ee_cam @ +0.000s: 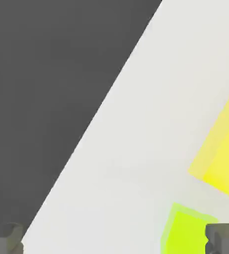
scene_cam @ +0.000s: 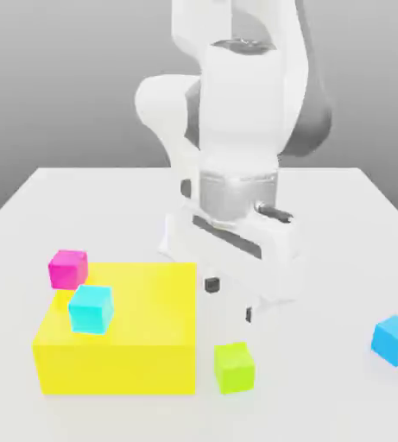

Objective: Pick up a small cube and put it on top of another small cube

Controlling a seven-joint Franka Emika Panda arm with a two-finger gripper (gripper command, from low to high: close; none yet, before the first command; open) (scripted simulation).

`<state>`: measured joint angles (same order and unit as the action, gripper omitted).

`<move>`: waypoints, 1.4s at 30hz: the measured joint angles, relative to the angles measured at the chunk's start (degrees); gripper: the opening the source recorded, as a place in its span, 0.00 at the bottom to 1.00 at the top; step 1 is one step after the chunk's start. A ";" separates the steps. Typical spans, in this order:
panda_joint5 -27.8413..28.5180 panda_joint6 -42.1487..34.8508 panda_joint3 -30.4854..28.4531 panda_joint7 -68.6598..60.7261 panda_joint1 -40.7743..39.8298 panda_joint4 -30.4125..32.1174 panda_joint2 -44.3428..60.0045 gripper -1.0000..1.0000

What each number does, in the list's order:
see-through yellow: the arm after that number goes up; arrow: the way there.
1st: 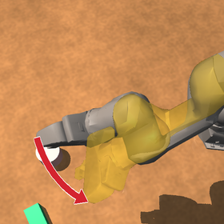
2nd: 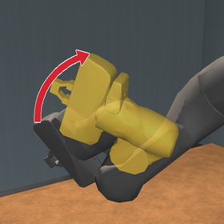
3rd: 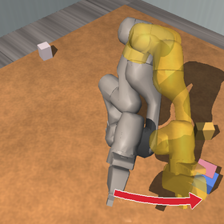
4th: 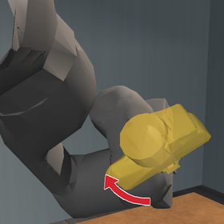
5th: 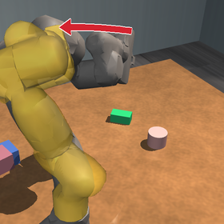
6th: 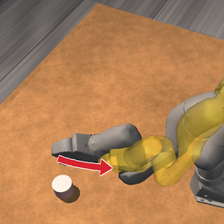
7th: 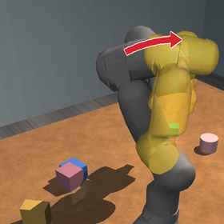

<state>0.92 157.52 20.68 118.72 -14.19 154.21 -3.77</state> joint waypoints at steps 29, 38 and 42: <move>7.62 -1.98 -6.15 17.47 5.78 1.29 5.52 0.00; 7.83 -17.87 -16.25 25.39 -6.52 2.77 -12.48 0.00; 6.18 -23.24 -21.45 28.55 -13.11 4.61 -20.15 0.00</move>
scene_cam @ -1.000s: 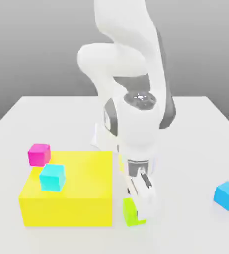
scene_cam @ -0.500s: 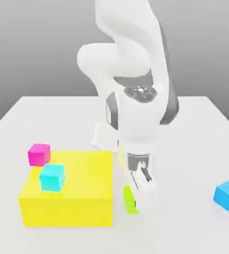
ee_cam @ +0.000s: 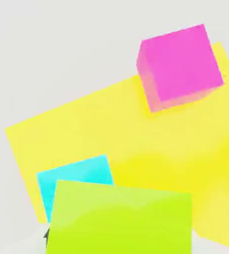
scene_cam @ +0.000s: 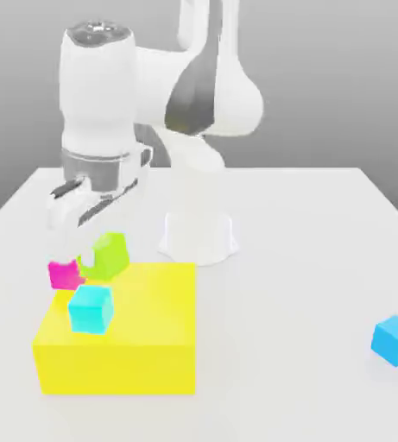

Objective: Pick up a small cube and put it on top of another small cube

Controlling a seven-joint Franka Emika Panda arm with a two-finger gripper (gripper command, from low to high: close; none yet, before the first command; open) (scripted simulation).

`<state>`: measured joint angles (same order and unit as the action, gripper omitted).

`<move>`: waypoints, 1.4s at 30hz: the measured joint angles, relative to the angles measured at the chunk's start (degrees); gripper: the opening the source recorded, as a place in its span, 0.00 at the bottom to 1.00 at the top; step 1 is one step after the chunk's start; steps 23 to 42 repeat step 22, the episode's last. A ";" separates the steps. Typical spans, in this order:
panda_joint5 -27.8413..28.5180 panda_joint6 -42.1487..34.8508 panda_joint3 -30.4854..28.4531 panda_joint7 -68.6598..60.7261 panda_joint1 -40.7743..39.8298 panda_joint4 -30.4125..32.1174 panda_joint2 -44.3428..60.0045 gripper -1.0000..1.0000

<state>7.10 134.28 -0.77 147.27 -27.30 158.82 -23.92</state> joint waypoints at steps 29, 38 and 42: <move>-2.80 -0.12 -5.82 2.81 -5.54 3.64 -4.46 1.00; -2.80 -0.12 -5.82 2.81 -5.54 3.64 -4.46 1.00; -2.80 -0.12 -5.82 2.81 -5.54 3.64 -4.46 1.00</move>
